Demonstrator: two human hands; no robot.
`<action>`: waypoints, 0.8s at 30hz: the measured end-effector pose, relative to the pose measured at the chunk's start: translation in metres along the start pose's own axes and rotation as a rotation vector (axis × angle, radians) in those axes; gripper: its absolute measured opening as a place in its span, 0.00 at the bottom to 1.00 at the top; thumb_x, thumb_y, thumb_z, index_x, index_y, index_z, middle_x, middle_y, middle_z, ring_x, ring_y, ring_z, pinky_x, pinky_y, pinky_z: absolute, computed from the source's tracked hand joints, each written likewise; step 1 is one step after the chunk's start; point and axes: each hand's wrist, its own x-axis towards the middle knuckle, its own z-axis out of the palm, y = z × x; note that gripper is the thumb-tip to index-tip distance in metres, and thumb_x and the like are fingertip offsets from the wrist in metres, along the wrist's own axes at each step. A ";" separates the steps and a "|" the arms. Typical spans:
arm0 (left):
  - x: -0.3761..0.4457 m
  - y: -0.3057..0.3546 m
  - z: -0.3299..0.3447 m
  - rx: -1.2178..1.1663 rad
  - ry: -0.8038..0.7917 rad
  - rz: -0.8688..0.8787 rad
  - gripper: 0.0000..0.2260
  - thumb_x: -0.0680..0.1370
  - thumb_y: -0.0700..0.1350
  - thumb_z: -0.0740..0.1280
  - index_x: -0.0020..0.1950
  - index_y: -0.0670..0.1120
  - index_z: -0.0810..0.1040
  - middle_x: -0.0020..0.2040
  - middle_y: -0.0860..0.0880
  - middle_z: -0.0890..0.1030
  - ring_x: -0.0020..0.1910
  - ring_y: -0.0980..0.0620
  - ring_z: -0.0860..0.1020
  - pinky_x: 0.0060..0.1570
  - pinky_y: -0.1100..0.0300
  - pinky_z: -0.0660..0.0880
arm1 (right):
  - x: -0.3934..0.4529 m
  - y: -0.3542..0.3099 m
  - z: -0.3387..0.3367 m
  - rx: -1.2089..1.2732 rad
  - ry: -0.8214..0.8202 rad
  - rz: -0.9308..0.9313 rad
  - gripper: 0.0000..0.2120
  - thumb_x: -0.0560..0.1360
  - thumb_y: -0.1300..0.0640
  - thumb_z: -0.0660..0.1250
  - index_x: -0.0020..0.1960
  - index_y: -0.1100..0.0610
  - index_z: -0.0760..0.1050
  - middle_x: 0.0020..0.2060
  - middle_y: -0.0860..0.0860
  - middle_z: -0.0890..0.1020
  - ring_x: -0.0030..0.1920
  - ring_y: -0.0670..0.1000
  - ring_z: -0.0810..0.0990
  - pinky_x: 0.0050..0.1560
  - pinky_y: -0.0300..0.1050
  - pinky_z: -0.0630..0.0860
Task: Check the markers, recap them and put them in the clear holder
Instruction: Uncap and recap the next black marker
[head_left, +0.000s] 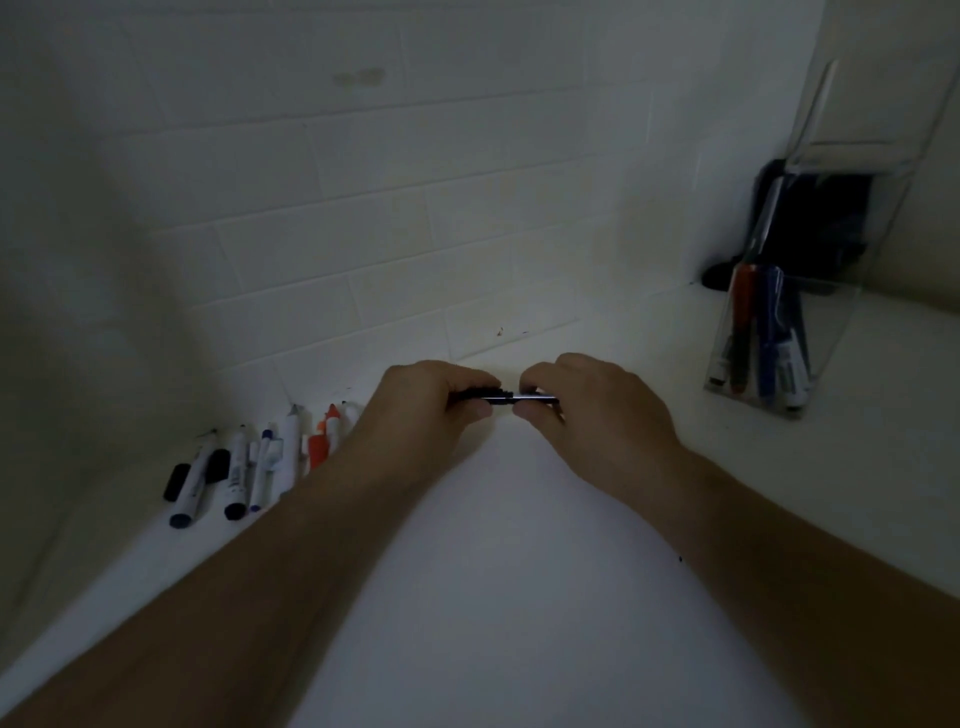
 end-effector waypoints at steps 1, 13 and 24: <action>0.000 0.001 0.000 0.008 -0.018 0.002 0.11 0.77 0.47 0.72 0.59 0.55 0.84 0.53 0.56 0.85 0.51 0.60 0.78 0.49 0.79 0.62 | 0.000 0.001 0.000 0.002 -0.002 -0.002 0.08 0.80 0.43 0.63 0.50 0.46 0.76 0.38 0.46 0.71 0.39 0.50 0.72 0.36 0.48 0.69; 0.000 0.011 0.010 -0.074 0.027 0.026 0.10 0.72 0.42 0.77 0.49 0.53 0.85 0.42 0.58 0.84 0.43 0.60 0.79 0.47 0.75 0.69 | -0.005 0.002 0.005 0.056 -0.033 0.022 0.06 0.80 0.46 0.63 0.53 0.44 0.78 0.41 0.44 0.78 0.44 0.49 0.76 0.43 0.47 0.70; -0.009 0.009 0.019 -0.130 0.112 0.199 0.19 0.76 0.45 0.71 0.65 0.54 0.73 0.57 0.57 0.75 0.49 0.63 0.73 0.51 0.69 0.71 | 0.005 0.010 -0.016 -0.082 0.034 0.138 0.07 0.77 0.44 0.68 0.52 0.45 0.80 0.45 0.45 0.76 0.50 0.53 0.74 0.50 0.51 0.74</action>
